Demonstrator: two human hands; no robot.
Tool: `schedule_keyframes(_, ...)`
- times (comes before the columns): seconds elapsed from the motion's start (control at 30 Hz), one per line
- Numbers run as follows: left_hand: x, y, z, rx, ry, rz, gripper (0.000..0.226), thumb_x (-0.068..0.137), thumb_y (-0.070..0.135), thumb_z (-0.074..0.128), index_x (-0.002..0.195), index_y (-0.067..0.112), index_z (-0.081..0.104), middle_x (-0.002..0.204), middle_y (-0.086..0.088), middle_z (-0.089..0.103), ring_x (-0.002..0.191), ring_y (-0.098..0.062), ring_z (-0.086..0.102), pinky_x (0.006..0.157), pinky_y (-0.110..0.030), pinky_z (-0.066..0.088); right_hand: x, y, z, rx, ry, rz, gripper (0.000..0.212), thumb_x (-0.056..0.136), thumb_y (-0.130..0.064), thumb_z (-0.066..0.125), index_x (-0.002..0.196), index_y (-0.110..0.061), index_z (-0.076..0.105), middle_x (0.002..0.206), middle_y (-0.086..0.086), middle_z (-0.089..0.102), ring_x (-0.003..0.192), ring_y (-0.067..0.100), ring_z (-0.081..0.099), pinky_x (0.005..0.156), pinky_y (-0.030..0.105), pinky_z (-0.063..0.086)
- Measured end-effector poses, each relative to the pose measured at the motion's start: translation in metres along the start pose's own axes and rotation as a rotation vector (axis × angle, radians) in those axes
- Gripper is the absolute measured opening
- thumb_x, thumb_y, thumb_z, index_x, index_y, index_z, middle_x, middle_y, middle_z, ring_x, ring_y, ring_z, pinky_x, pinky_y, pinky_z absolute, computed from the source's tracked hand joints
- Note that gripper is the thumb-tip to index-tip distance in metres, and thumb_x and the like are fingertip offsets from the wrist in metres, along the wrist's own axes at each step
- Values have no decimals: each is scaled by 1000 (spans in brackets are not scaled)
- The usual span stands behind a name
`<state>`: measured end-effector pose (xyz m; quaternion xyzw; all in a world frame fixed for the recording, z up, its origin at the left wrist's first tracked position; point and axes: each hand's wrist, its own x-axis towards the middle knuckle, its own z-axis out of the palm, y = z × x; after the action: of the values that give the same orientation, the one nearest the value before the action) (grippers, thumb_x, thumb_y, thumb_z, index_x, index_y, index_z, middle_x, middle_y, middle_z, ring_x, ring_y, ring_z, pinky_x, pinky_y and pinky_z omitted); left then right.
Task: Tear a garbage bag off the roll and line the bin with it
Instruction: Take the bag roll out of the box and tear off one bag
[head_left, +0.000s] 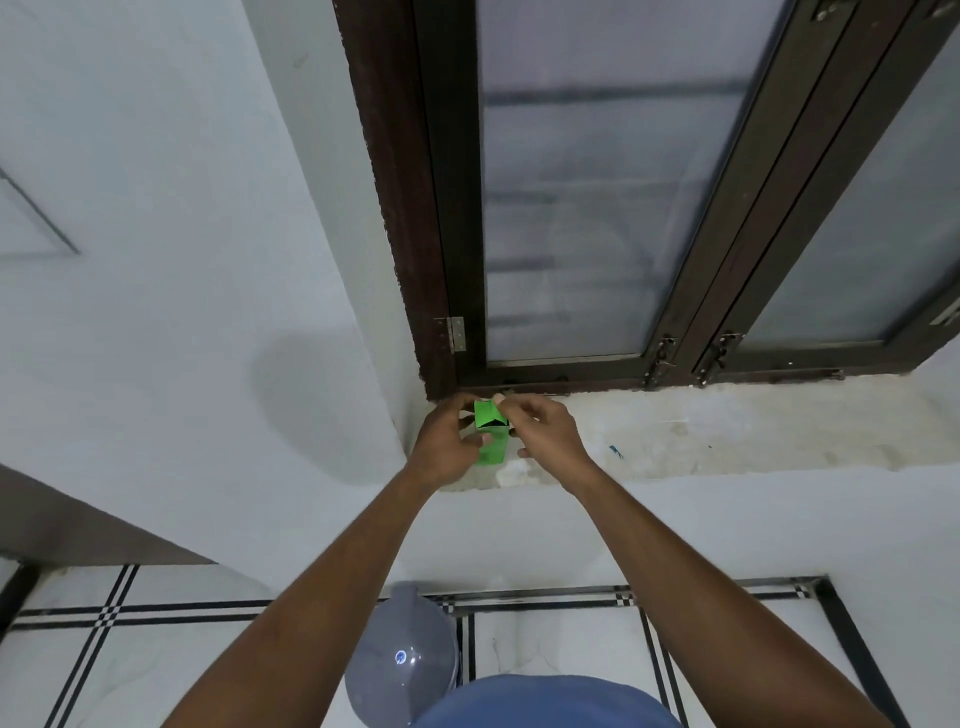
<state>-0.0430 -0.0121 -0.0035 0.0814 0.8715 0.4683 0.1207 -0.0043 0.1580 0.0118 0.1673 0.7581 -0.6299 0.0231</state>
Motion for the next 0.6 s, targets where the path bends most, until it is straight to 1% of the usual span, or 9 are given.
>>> schedule_keyframes(0.03,1,0,-1,7,-11,-8,53,97,4,81,142,20,59,148,-4,64,139,-29,64,107,-39,59,2,-1,1,-35,45,-20,24,96,-60,77,108,-39,78,112,-15,79,108,13,75,88,42,68)
schedule_keyframes(0.07,2,1,-2,11,-20,-18,54,97,5,82,143,21,58,149,-4,64,140,-28,64,108,-40,60,5,-4,2,-70,73,-33,27,91,-64,81,103,-40,77,106,-17,79,102,11,76,87,41,68)
schedule_keyframes(0.13,3,0,-3,3,-25,-29,56,96,5,83,144,22,58,149,-4,64,140,-28,65,111,-42,60,9,-10,4,-154,76,-27,39,87,-64,85,111,-34,78,106,-14,80,98,11,78,85,40,69)
schedule_keyframes(0.2,4,-1,-3,-10,-27,-31,55,96,5,83,142,21,58,148,-4,64,140,-29,65,110,-41,60,15,-13,4,-214,71,-15,42,90,-52,86,122,-25,78,109,-10,81,98,13,78,84,40,70)
schedule_keyframes(0.3,5,-1,-1,-6,-34,-49,56,96,3,83,142,22,58,152,-5,62,143,-30,63,110,-43,60,17,-15,-3,-168,79,10,25,100,-32,78,122,-20,77,110,-2,81,90,15,81,70,29,68)
schedule_keyframes(0.37,6,-1,-2,-15,-35,-58,56,97,1,81,142,24,57,154,-5,61,144,-30,62,111,-44,60,17,-12,-8,-85,71,4,20,105,-19,72,125,-18,74,115,3,80,84,18,83,70,30,69)
schedule_keyframes(0.43,6,-3,-2,-37,-45,-45,59,96,-2,80,142,28,56,151,-3,61,143,-30,62,108,-41,61,15,-3,-12,-6,66,-14,27,108,-7,67,131,-19,71,120,3,76,81,22,85,72,34,70)
schedule_keyframes(0.53,7,-6,-3,-51,-61,-23,61,96,-6,78,143,27,58,145,1,60,142,-29,62,102,-32,59,13,11,-11,53,58,-32,26,109,-1,65,125,-18,76,127,5,76,82,23,85,76,36,71)
schedule_keyframes(0.6,8,-7,-4,-81,-59,-44,57,97,-6,77,141,25,61,149,-3,60,143,-31,61,104,-33,59,13,15,-8,56,50,-34,27,110,-4,63,122,-18,83,132,6,77,86,20,85,80,38,71)
